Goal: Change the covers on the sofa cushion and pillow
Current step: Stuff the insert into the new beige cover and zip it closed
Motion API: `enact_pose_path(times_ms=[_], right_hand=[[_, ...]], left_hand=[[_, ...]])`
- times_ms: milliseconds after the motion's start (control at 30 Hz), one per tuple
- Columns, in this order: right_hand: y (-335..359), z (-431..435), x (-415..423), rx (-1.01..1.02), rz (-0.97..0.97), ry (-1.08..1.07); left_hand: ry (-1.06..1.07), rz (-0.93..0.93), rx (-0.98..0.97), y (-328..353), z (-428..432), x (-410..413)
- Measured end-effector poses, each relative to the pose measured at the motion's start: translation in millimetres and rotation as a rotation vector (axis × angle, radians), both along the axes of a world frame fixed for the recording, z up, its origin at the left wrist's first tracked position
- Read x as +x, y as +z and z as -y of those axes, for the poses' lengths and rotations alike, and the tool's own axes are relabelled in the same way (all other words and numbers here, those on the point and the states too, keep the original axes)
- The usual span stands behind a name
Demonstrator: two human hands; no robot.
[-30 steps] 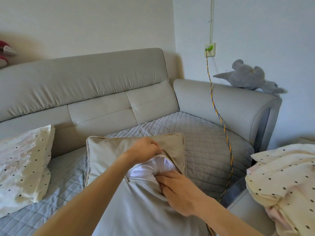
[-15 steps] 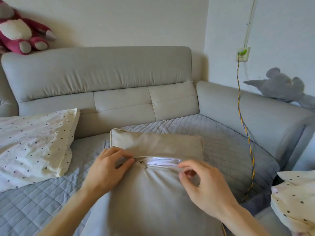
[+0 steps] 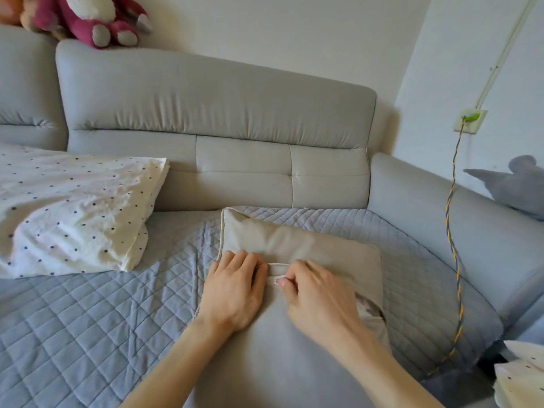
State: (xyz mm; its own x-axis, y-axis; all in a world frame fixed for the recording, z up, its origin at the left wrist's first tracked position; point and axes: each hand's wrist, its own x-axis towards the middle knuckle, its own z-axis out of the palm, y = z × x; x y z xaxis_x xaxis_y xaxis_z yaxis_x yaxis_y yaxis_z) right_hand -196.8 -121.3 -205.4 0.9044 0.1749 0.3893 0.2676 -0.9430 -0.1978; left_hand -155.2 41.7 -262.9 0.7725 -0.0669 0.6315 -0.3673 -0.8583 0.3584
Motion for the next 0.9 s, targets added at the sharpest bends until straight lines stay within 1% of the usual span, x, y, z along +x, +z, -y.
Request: enact_pose_path(times_ms=[67, 133, 233, 333, 433, 533, 600, 667, 733, 833, 867, 900], right_hand=[[2, 4, -3, -0.060, 0.026, -0.002], [9, 18, -7, -0.082, 0.005, -0.061], [20, 50, -12, -0.050, -0.125, -0.177], [22, 61, -20, 0.006, -0.165, -0.226], [16, 52, -19, 0.089, -0.144, -0.210], [6, 43, -16, 0.191, -0.114, -0.158], [3, 37, -15, 0.229, -0.115, -0.176], [3, 33, -11, 0.227, -0.092, -0.213], [4, 32, -8, 0.218, -0.070, -0.222], [11, 34, -6, 0.138, 0.038, -0.194], [16, 35, -7, 0.107, 0.069, -0.204], [21, 37, -7, 0.085, 0.074, -0.228]], left_hand=[[-0.002, 0.023, 0.055, -1, 1, 4], [0.013, 0.035, 0.096, 1, 2, 10], [0.029, 0.043, 0.118, 0, 0, 14], [0.008, 0.088, 0.136, 3, 3, 9], [0.035, 0.119, 0.162, 9, 4, 9], [0.020, 0.103, 0.166, 14, 2, 10], [0.001, 0.123, 0.175, 19, 7, 8], [-0.013, 0.148, 0.192, 24, 14, 8], [-0.046, 0.111, 0.222, 31, 19, 11], [-0.148, 0.068, 0.316, 41, 28, 14], [-0.166, 0.037, 0.297, 46, 32, 15], [-0.176, -0.026, 0.237, 50, 36, 16]])
